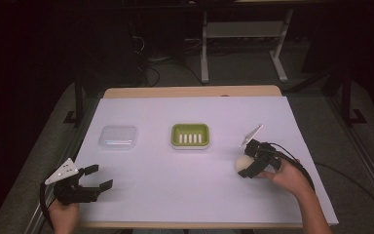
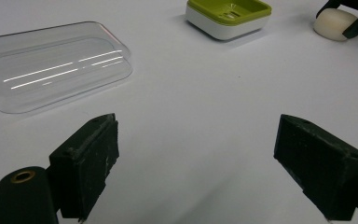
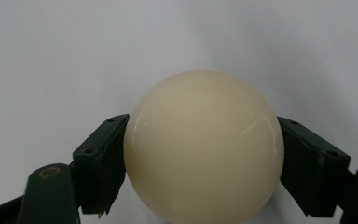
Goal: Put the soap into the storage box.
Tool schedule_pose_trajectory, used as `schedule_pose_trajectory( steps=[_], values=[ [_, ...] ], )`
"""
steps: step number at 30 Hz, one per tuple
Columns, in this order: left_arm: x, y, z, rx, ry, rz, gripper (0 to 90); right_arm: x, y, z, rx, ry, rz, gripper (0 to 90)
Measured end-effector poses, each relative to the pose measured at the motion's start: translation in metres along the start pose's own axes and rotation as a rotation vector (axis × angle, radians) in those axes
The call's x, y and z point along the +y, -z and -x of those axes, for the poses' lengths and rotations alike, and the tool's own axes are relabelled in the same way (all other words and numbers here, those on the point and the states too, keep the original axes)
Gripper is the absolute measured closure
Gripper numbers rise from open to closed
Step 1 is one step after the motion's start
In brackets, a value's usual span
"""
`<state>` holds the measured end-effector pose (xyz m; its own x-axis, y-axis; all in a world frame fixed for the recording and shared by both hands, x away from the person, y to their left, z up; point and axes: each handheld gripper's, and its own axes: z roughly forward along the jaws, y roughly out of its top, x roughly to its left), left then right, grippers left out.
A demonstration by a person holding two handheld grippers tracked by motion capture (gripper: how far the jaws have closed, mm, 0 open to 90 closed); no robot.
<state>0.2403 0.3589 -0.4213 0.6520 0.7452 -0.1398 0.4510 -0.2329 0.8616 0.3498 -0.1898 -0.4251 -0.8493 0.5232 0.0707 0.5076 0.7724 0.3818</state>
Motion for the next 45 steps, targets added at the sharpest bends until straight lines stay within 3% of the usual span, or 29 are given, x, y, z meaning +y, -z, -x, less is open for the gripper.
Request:
schedule_pose_trajectory(
  steps=[4, 15, 26, 32, 45],
  values=[
    [0.0, 0.0, 0.0, 0.001, 0.001, 0.004, 13.3, 0.0, 0.001, 0.0, 0.007, 0.006, -0.007, 22.4],
    [0.001, 0.001, 0.0, -0.002, 0.002, 0.006, 13.2, 0.006, 0.019, 0.006, 0.026, -0.003, 0.062, 22.4],
    [0.001, 0.001, 0.001, -0.002, 0.001, 0.01, 13.3, 0.015, 0.029, 0.011, 0.026, 0.013, 0.085, 22.4],
    [0.002, 0.001, 0.002, -0.005, -0.003, 0.008, 13.3, 0.025, 0.031, 0.013, 0.029, 0.026, 0.069, 22.4],
    [0.001, 0.001, 0.001, -0.005, -0.002, 0.01, 13.3, 0.045, 0.037, 0.02, 0.041, 0.043, 0.093, 22.4]
  ],
)
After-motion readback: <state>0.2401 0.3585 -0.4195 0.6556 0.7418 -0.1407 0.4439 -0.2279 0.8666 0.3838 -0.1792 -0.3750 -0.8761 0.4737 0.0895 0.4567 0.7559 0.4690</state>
